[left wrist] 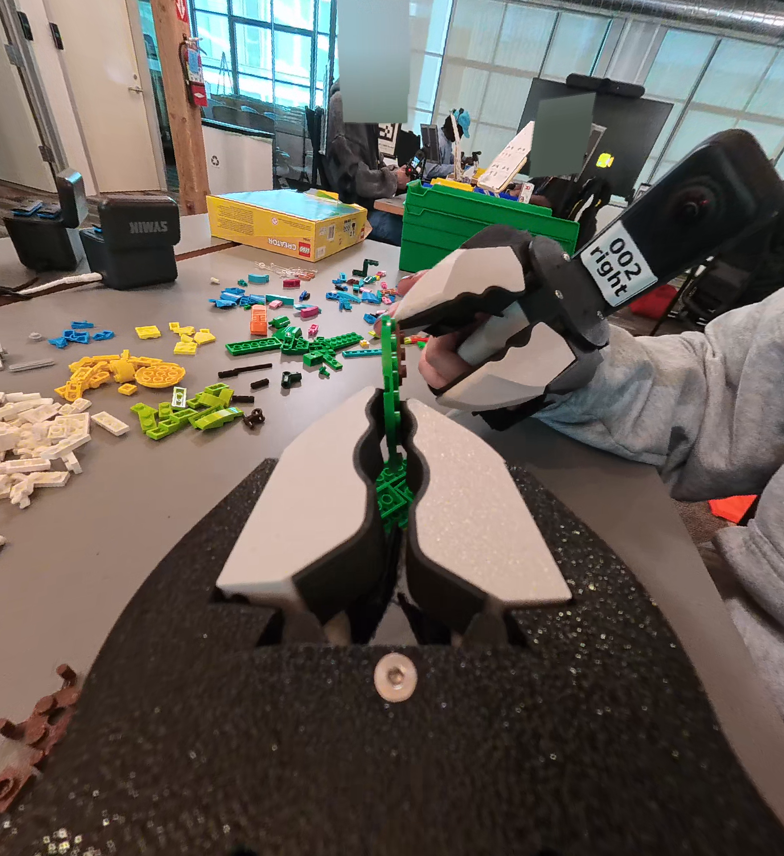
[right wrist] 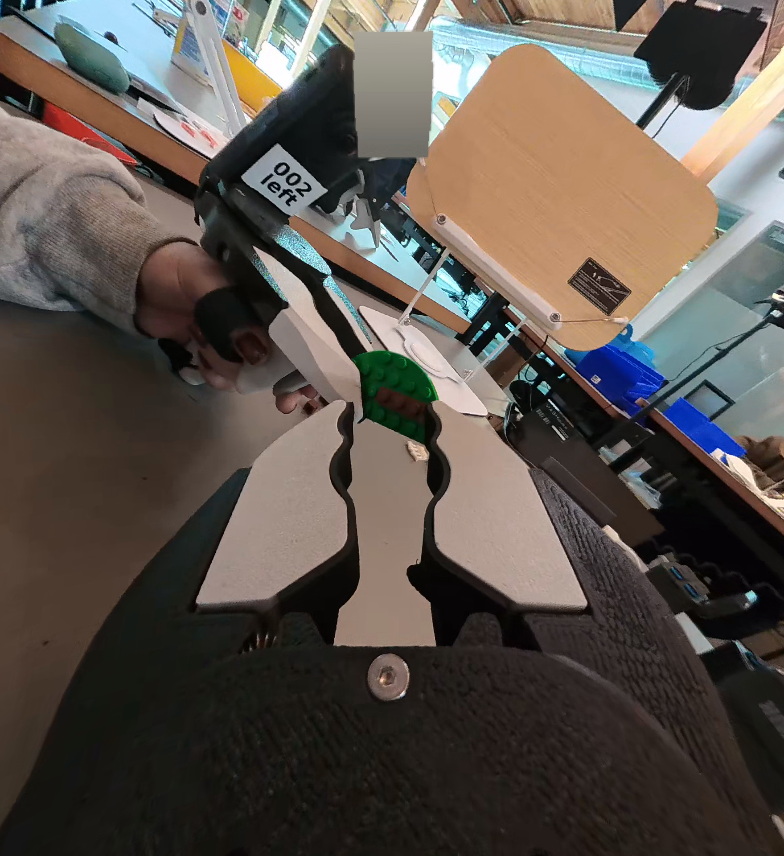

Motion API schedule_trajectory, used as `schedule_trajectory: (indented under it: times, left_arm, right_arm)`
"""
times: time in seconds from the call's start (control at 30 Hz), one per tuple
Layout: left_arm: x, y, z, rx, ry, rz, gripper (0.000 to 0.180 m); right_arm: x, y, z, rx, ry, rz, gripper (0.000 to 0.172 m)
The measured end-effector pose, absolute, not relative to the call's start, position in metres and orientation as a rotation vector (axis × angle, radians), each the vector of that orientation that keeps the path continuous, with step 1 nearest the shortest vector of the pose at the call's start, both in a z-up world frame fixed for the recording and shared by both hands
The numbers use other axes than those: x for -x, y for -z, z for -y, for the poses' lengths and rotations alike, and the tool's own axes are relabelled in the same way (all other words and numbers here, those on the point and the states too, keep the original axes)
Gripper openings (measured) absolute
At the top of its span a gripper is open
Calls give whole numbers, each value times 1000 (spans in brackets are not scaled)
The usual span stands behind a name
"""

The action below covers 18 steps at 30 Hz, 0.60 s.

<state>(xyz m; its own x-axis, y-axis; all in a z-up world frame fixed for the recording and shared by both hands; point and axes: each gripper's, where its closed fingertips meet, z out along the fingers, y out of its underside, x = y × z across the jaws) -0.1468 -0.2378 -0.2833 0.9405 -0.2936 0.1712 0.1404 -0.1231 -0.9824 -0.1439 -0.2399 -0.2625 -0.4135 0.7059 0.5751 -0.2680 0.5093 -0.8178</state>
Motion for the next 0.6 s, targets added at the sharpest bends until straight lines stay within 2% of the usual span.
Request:
schedule_trajectory:
  times: [0.6]
  left_arm:
    - [152,286,237,1670,320,-102,5]
  right_arm:
    - [142,264,244,531,-1384,1721,37]
